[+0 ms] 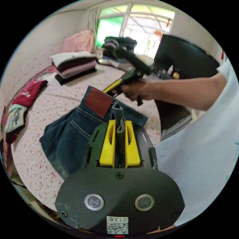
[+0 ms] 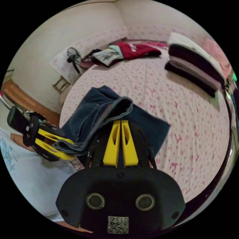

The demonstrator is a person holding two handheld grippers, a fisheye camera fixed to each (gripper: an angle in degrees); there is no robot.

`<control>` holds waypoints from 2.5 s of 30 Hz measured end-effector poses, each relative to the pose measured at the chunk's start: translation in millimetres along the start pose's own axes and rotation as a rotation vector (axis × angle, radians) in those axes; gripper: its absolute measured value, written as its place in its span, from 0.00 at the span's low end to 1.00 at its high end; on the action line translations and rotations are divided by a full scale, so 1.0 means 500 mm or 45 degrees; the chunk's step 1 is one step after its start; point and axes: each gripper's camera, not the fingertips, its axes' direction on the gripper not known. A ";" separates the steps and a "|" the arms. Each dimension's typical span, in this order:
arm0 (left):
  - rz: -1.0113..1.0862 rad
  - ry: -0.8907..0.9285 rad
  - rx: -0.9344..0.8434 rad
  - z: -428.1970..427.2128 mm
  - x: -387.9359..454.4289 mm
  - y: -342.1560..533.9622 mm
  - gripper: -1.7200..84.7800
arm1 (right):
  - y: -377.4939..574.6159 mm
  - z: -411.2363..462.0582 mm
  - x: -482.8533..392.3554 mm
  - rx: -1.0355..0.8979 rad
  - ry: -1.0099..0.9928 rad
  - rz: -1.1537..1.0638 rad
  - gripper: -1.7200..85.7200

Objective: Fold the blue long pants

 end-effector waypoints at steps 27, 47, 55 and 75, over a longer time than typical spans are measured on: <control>0.253 -0.208 -0.390 0.454 0.233 0.021 0.03 | 0.304 -0.170 0.151 -0.036 -0.241 0.303 0.03; 0.255 -0.212 -0.402 0.598 0.183 0.068 0.09 | 0.370 -0.202 0.285 -0.051 -0.221 0.412 0.16; -0.013 -0.003 -0.163 0.499 0.053 0.088 0.07 | 0.355 -0.209 0.352 0.015 -0.232 0.519 0.18; -0.044 -0.016 -0.112 0.411 -0.034 0.136 0.06 | 0.458 -0.203 0.379 0.039 -0.755 0.654 0.04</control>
